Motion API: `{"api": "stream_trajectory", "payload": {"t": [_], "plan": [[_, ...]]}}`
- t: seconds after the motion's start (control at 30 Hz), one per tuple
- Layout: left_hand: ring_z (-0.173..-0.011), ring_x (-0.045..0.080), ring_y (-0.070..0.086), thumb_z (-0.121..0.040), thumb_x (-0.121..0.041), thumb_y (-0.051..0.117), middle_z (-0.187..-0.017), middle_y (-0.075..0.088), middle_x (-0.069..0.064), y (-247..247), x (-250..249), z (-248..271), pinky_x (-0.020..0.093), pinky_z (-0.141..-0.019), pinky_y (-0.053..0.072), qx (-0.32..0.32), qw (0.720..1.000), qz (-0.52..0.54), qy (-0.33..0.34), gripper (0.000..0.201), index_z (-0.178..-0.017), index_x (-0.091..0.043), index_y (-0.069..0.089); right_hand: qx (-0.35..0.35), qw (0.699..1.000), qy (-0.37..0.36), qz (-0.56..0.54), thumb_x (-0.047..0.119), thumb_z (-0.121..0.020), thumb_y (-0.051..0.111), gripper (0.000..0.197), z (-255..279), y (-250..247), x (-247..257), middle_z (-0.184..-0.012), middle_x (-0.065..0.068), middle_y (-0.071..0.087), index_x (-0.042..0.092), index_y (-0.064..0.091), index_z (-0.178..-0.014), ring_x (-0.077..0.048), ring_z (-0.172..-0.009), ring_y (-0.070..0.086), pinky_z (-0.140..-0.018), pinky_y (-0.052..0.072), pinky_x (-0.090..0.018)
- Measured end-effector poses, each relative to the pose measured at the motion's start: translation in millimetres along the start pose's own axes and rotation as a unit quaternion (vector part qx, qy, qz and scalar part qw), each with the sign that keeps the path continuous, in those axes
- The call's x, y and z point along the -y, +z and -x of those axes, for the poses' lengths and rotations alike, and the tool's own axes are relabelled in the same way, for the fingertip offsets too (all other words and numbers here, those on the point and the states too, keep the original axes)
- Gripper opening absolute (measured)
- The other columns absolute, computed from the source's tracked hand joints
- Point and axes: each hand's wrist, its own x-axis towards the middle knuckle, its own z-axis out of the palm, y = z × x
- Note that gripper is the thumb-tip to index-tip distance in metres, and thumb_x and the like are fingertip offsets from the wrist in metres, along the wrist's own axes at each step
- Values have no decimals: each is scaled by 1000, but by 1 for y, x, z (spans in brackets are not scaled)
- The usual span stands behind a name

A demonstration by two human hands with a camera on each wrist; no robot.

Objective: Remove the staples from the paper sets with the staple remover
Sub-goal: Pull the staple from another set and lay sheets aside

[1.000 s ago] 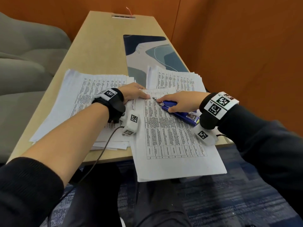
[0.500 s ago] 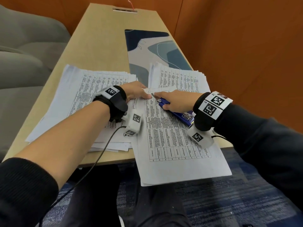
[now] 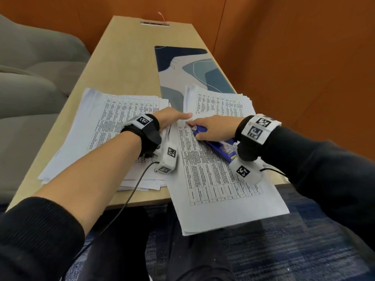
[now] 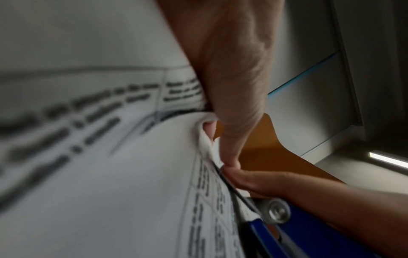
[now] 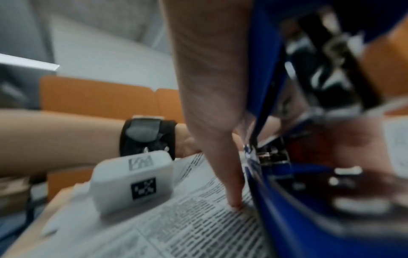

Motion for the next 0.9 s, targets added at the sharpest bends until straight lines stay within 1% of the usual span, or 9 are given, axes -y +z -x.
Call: {"api": "stream_trajectory", "payload": {"t": [0.1, 0.23, 0.3, 0.4, 0.5, 0.6, 0.77, 0.83, 0.9], "plan": [[-109, 31, 61, -83, -46, 67, -122, 63, 12, 3, -3, -1, 45, -99, 48, -6, 998, -54, -5, 52, -117, -7, 64, -14, 996, -8, 90, 34, -93, 62, 75, 1, 8, 11, -127, -9, 58, 24, 20, -154, -21, -100, 57, -81, 45, -28], [-101, 34, 65, -83, -31, 70, -109, 68, 15, 3, -9, -4, 47, -94, 52, 4, 998, -65, -23, 40, -110, -2, 64, -64, 973, 21, 222, 16, -95, 54, 60, 4, 13, 26, -80, -1, 50, 17, 27, -149, -17, -67, 52, -52, 38, -26], [-93, 32, 66, -82, -26, 71, -100, 68, 13, 4, -11, -3, 44, -89, 54, 8, 998, -61, -32, 35, -106, -1, 63, -78, 956, 41, 278, 13, -99, 45, 49, 7, 16, 37, -70, 1, 42, 9, 31, -146, -15, -57, 45, -50, 38, -27], [-93, 29, 62, -80, -23, 74, -101, 64, 11, 5, -14, -2, 36, -79, 52, -3, 997, -70, -33, 38, -108, 0, 62, -56, 931, 57, 357, 14, -100, 43, 60, 7, 23, 46, -94, -7, 62, 0, 14, -151, -28, -80, 64, -66, 55, -40], [-93, 27, 57, -79, -27, 75, -106, 62, 12, 5, -19, 0, 32, -78, 48, -11, 992, -123, -32, 46, -114, 0, 62, -46, 910, 62, 407, 14, -99, 44, 70, 6, 28, 46, -113, -18, 62, 3, 2, -153, -36, -90, 66, -64, 55, -48], [-96, 28, 65, -82, -39, 71, -111, 68, 13, 6, -21, 2, 35, -89, 53, -19, 983, -180, -33, 50, -113, 0, 63, -84, 923, 39, 372, 12, -101, 39, 66, 9, 32, 33, -106, -13, 61, 6, 1, -154, -33, -89, 65, -64, 50, -41], [-112, 32, 60, -83, -63, 57, -128, 59, 13, 1, -22, 5, 40, -100, 47, -19, 985, -172, -29, 78, -134, -4, 51, -132, 966, 6, 222, 24, -102, 36, 57, 15, 27, 0, -71, 2, 36, 30, 12, -153, -15, -60, 42, -51, 31, -27], [-109, 32, 62, -76, -67, 61, -126, 62, 13, -3, -23, 3, 43, -99, 48, -5, 990, -140, -27, 83, -134, -8, 51, -135, 972, 3, 195, 25, -101, 39, 60, 15, 31, -8, -74, 0, 45, 34, 12, -153, -15, -60, 45, -49, 31, -26], [-104, 28, 65, -58, -76, 67, -119, 66, 11, -9, -24, 8, 41, -99, 48, 39, 992, -108, -47, 94, -128, -16, 57, -138, 985, 13, 99, 26, -100, 45, 62, 19, 30, -21, -95, -6, 61, 33, 15, -154, -18, -71, 51, -60, 38, -27]]}}
